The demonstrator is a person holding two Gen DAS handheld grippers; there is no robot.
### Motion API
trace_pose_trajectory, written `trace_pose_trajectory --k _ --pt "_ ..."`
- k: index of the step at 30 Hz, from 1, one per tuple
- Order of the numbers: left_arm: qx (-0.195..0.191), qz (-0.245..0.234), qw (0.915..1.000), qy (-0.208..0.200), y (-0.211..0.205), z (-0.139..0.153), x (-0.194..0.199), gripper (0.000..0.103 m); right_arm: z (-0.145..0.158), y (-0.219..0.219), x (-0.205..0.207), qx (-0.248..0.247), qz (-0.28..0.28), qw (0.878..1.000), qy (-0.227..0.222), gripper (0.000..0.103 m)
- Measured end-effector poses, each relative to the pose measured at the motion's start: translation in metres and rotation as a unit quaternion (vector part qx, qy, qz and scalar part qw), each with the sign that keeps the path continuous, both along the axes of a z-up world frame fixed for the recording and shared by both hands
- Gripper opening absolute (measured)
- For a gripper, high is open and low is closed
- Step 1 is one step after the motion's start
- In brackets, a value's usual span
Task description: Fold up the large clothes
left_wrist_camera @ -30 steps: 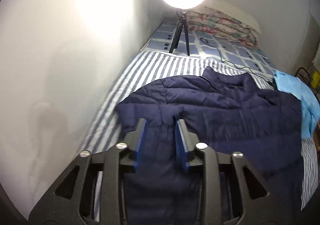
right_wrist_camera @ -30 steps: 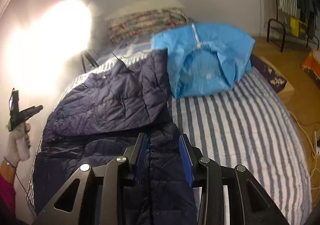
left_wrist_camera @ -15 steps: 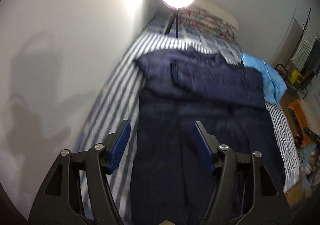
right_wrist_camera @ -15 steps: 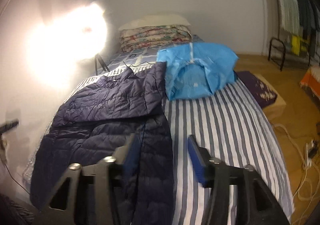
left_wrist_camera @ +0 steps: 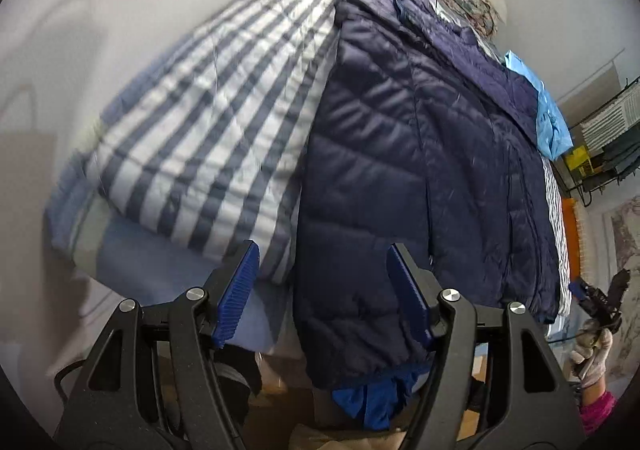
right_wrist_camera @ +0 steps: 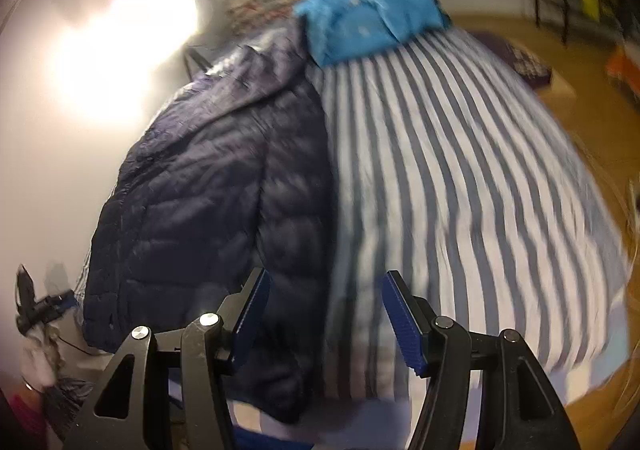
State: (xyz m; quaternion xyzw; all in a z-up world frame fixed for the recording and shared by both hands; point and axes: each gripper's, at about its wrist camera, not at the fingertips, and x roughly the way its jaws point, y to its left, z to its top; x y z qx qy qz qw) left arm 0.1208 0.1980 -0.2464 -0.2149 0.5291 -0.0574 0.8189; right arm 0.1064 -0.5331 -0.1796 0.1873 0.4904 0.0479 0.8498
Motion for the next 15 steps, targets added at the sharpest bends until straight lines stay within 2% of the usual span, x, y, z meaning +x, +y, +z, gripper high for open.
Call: trace_pose_trajectory --k 3,11,15 --pt "-0.038 -0.003 0.9992 0.013 0.001 -0.011 -0.006 0.068 -0.014 -0.004 -0.007 0.010 -0.004 1.000 0.017 0.062" --pt "-0.077 -0.029 0.9957 0.044 -0.021 -0.026 -0.032 0.067 -0.039 0.003 -0.014 0.066 0.017 0.996 0.051 0.062" --pt "-0.062 -0.043 0.9961 0.046 -0.033 -0.025 -0.039 0.042 -0.044 0.022 -0.016 0.075 0.053 0.994 0.062 0.062"
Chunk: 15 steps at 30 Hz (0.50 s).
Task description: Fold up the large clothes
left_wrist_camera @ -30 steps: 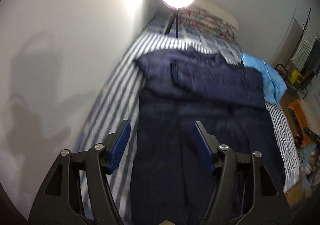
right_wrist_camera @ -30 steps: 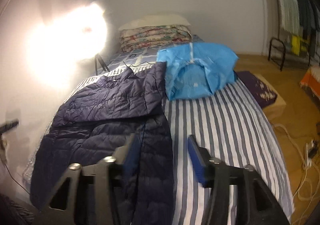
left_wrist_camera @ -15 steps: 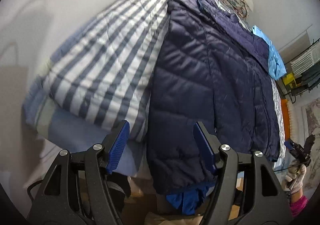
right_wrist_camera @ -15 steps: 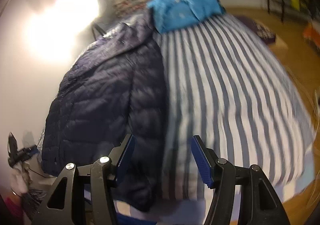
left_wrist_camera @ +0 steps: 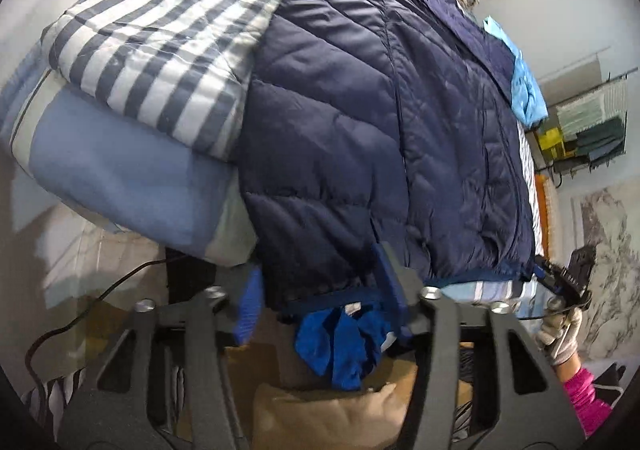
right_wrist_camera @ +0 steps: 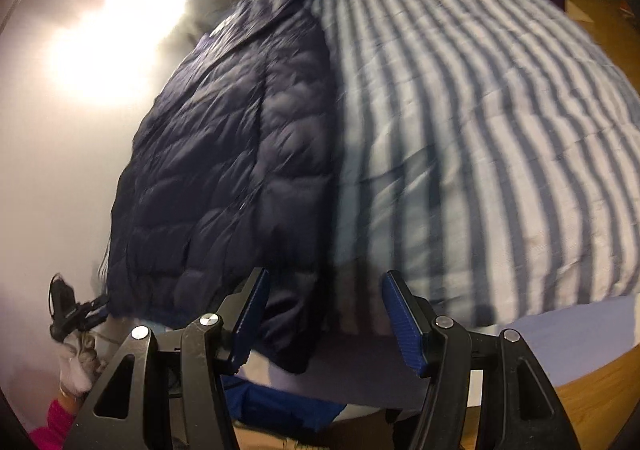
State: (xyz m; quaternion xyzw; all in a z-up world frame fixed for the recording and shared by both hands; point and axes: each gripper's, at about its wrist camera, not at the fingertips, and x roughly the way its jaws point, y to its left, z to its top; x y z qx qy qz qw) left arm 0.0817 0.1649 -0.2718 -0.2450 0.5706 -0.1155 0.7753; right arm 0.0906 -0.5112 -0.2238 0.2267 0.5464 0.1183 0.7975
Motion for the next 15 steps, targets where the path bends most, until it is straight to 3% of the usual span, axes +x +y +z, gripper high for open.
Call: trace_pose_trajectory --k 4,7,10,15 --pt "-0.007 0.006 1.0000 -0.001 0.002 0.003 0.002 0.013 -0.006 0.016 0.000 0.024 0.028 0.999 0.017 0.034" --pt "-0.019 0.009 0.9997 -0.010 0.005 0.012 0.002 0.007 -0.002 0.026 0.000 0.025 0.045 0.999 0.011 0.010" --pt "-0.019 0.004 0.9992 -0.035 0.003 0.031 0.002 0.006 0.012 0.025 -0.002 0.038 0.042 0.998 -0.015 0.004" --pt "-0.007 0.004 0.9969 -0.078 0.002 0.069 0.012 0.006 0.042 0.016 -0.003 0.067 0.010 0.996 -0.058 0.002"
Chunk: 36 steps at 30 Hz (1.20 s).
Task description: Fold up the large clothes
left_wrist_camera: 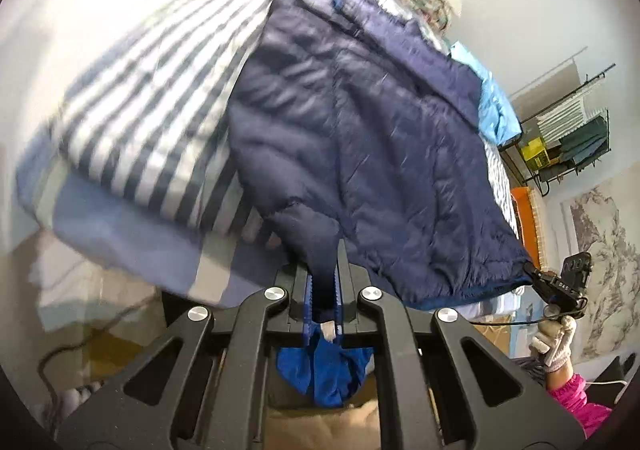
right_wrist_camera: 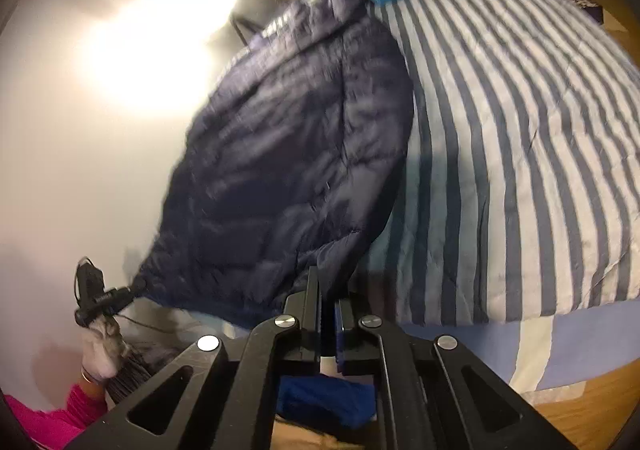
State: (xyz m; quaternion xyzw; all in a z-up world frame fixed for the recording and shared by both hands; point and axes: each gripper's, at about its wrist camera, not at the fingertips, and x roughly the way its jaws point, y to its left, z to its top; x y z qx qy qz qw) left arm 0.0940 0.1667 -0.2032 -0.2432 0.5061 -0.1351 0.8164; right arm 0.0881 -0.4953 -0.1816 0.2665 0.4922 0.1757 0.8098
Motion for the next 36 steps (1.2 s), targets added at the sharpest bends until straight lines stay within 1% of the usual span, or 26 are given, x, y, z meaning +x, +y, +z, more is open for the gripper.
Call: trace_pose_trajectory --k 6,11,16,19,24,27,30,36 --pt "0.003 -0.005 0.9986 -0.052 -0.009 0.043 0.028 0.005 0.030 -0.009 0.012 0.010 -0.037 0.999 -0.032 0.001" --pt "0.003 -0.003 0.9955 -0.095 -0.016 0.076 0.061 0.005 0.061 -0.011 0.031 -0.007 -0.048 0.997 -0.065 0.001" --pt "0.007 0.007 0.9930 -0.118 -0.019 0.094 0.099 0.004 0.082 -0.015 0.053 -0.013 -0.065 0.994 -0.083 0.001" --pt "0.007 0.016 0.9919 -0.126 -0.016 0.102 0.126 0.004 0.096 -0.014 0.071 -0.027 -0.070 0.993 -0.095 0.001" --pt "0.019 0.026 0.9897 -0.139 -0.014 0.114 0.169 0.004 0.119 -0.009 0.119 -0.053 -0.078 0.989 -0.115 0.000" --pt "0.031 0.031 0.9879 -0.149 -0.014 0.121 0.204 0.004 0.128 -0.006 0.151 -0.069 -0.082 0.986 -0.125 0.000" --pt "0.038 0.037 0.9860 -0.158 -0.013 0.125 0.235 0.004 0.136 -0.001 0.190 -0.088 -0.088 0.984 -0.131 0.000" --pt "0.064 0.049 0.9816 -0.173 -0.019 0.129 0.313 0.004 0.144 0.007 0.277 -0.123 -0.101 0.977 -0.142 0.000"
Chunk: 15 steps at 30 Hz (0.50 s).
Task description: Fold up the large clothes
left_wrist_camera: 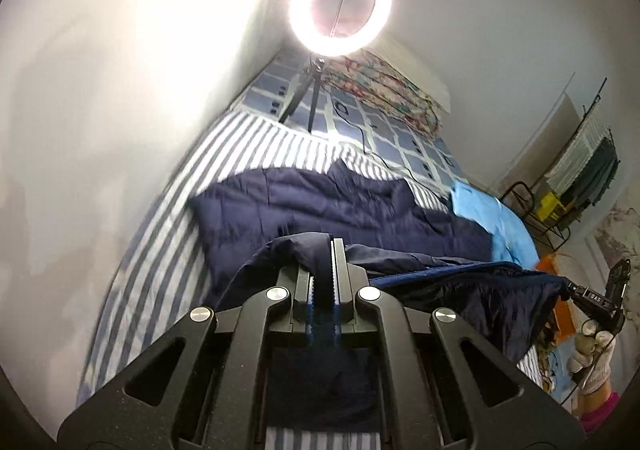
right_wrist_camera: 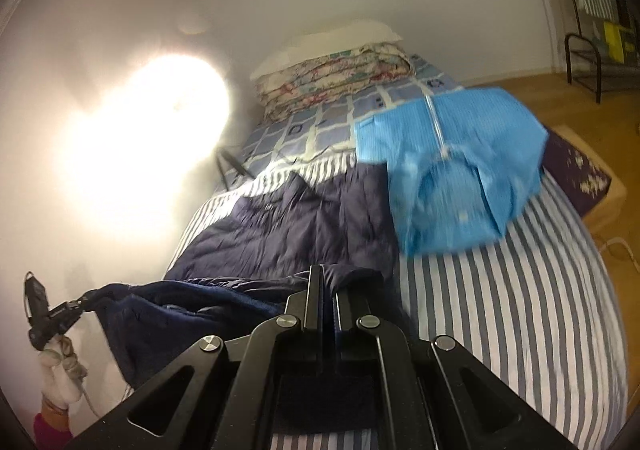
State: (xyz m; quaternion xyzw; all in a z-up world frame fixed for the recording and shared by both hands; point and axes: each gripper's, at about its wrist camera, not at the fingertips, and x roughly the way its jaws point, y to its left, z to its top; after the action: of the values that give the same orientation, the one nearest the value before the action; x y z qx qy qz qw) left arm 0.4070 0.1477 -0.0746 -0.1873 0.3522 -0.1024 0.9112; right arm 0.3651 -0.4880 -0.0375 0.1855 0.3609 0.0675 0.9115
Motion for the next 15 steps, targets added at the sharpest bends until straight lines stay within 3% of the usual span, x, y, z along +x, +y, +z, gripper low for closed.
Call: trace_pose_trajectory --k 7,15 --pt "0.034 0.023 0.9991 -0.006 -0.008 -0.015 0.096 0.004 -0.006 0.010 0.103 -0.036 -0.020 0.999 -0.010 0.000" --pt "0.068 0.039 0.9965 0.027 -0.020 -0.076 0.204 0.004 -0.049 0.029 0.219 -0.099 -0.039 0.994 0.013 0.000"
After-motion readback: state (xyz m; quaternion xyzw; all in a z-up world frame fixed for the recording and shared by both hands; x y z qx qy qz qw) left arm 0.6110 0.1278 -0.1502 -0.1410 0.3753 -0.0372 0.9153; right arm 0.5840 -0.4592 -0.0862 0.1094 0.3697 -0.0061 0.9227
